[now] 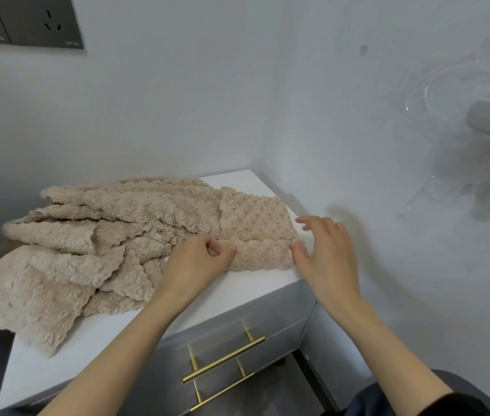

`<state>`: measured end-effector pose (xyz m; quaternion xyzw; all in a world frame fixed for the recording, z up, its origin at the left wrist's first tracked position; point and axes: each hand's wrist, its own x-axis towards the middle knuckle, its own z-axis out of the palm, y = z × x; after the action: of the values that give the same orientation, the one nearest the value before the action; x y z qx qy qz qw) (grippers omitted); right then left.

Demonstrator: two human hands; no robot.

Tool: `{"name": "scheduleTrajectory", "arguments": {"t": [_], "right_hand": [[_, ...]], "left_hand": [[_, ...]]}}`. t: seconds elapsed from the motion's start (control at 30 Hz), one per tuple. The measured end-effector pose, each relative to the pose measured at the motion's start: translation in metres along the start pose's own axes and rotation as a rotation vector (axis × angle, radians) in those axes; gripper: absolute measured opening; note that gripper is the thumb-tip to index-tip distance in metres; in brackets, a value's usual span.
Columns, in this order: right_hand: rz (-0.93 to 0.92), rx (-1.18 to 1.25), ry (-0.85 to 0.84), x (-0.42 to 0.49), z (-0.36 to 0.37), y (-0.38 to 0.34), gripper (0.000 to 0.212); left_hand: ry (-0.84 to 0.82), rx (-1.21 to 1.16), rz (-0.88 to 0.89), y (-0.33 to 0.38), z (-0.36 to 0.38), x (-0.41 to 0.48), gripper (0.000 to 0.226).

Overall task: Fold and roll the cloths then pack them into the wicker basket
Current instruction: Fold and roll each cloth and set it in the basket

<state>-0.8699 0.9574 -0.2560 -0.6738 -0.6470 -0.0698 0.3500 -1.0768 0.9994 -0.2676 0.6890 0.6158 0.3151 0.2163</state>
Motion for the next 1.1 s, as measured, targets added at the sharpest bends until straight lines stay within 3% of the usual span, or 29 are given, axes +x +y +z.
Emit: {"name": "scheduleTrajectory", "arguments": {"t": [0.1,0.2,0.3,0.53,0.6,0.67,0.77,0.93,1.1], "right_hand": [[-0.372,0.037,-0.037,-0.011,0.006,-0.020,0.045],[-0.503,-0.069,-0.327,-0.027,0.020,-0.039,0.053],[-0.440,-0.091,-0.471,-0.031,0.026,-0.034,0.055],[-0.288,-0.182,-0.510,-0.024,0.006,0.004,0.053],[-0.260,-0.172,-0.510,-0.021,0.001,0.010,0.051],[-0.255,-0.141,-0.491,-0.020,-0.002,0.013,0.050],[-0.258,-0.085,-0.437,-0.015,-0.005,0.016,0.047],[-0.184,-0.003,-0.407,-0.006,0.001,0.016,0.052],[0.018,0.225,-0.463,0.006,-0.002,0.017,0.042]], "left_hand": [[-0.027,0.006,-0.015,0.000,-0.001,0.003,0.030],[-0.037,0.010,-0.028,0.003,-0.002,0.004,0.029],[-0.032,0.025,-0.004,0.003,-0.001,0.002,0.030],[-0.011,0.099,0.026,0.005,-0.001,-0.002,0.025],[0.141,0.217,0.170,0.006,0.000,-0.008,0.020],[0.241,0.361,0.432,0.008,-0.001,-0.013,0.010],[0.132,0.426,0.640,0.007,-0.005,-0.016,0.014],[-0.005,0.380,0.463,0.002,-0.009,-0.012,0.037],[-0.048,0.144,0.366,0.005,-0.012,-0.007,0.028]]}}
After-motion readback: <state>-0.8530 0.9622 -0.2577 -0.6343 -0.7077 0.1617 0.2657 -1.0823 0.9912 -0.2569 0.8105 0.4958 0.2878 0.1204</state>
